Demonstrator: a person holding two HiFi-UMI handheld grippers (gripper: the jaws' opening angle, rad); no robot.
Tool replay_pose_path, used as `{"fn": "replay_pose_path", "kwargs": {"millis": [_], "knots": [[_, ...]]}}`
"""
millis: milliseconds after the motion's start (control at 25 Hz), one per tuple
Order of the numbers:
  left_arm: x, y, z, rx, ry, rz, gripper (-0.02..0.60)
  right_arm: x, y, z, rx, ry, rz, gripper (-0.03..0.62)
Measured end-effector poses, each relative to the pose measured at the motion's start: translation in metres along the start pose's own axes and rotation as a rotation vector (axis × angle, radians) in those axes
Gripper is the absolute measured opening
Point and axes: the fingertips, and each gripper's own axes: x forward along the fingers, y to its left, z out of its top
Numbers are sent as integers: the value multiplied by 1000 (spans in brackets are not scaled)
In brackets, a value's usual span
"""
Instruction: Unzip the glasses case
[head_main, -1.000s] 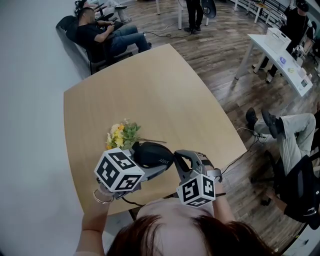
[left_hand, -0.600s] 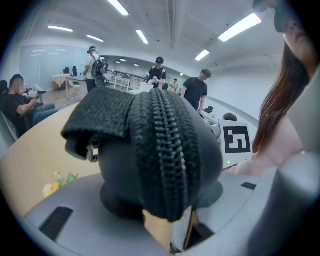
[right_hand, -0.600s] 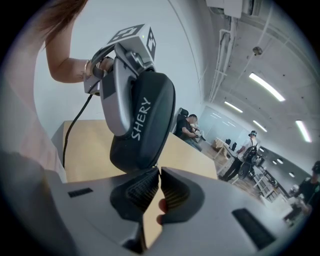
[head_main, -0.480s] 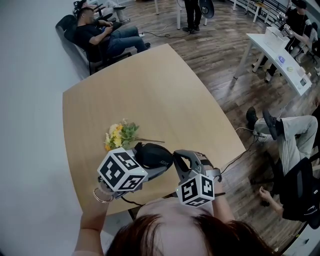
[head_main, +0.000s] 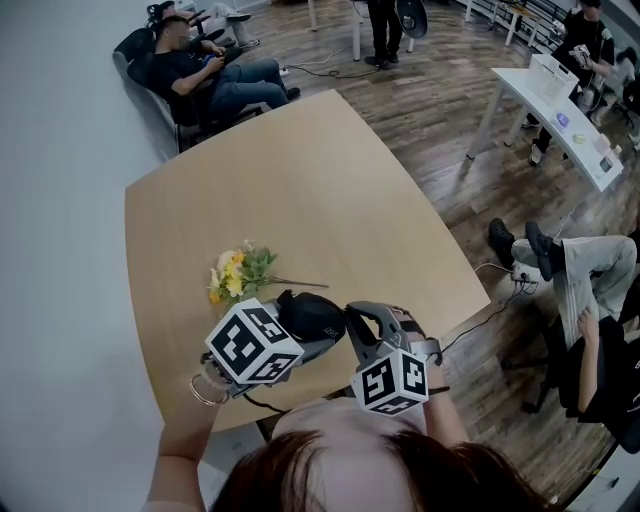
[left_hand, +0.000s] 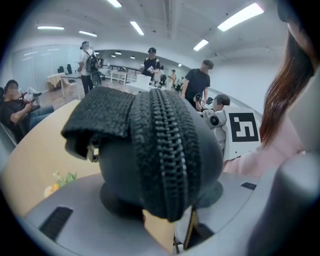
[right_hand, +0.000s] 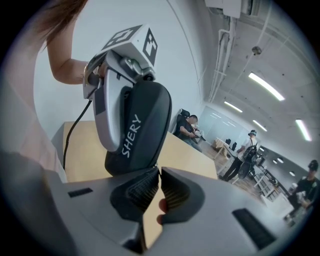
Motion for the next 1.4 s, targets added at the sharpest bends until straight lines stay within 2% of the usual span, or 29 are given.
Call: {"fn": "replay_pose_path", "kwargs": {"millis": [1400], "knots": [[27, -5, -37, 176, 274, 51, 219, -10, 7, 11, -19, -29, -4, 18]]}}
